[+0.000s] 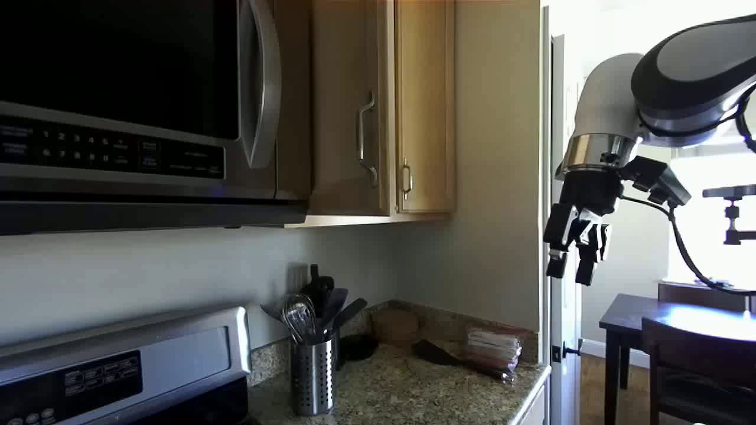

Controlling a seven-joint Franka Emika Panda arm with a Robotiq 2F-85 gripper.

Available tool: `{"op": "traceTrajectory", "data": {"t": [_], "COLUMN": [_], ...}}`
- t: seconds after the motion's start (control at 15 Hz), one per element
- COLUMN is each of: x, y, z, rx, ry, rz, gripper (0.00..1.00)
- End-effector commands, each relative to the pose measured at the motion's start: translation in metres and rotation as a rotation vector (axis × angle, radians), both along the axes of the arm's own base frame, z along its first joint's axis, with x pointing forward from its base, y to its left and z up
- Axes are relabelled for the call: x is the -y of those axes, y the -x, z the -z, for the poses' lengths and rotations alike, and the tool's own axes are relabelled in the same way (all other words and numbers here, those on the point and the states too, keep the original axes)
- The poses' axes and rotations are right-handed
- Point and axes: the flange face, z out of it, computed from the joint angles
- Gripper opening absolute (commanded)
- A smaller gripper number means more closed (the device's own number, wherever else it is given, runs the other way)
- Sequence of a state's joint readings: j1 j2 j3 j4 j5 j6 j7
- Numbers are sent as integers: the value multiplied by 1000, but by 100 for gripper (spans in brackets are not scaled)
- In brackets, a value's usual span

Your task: Close the upper cabinet door

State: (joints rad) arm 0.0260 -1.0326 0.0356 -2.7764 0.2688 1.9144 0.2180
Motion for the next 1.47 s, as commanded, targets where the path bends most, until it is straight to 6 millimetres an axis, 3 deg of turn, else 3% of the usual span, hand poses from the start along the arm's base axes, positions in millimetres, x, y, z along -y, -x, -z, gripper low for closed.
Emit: {"op": "traceTrajectory", "data": {"t": [0.0,0.27,0.53,0.8,1.4], "x": [0,0,-15,-42,-108], "y": [0,0,-13,-37,-67], "z": [-1,-1,-7,-37,-138], "rx": [-1,-1,24,146,418], "ry": [0,0,14,40,-37], "rz": [0,0,-16,-46,-219], "gripper": [100,100,100,100,100]}}
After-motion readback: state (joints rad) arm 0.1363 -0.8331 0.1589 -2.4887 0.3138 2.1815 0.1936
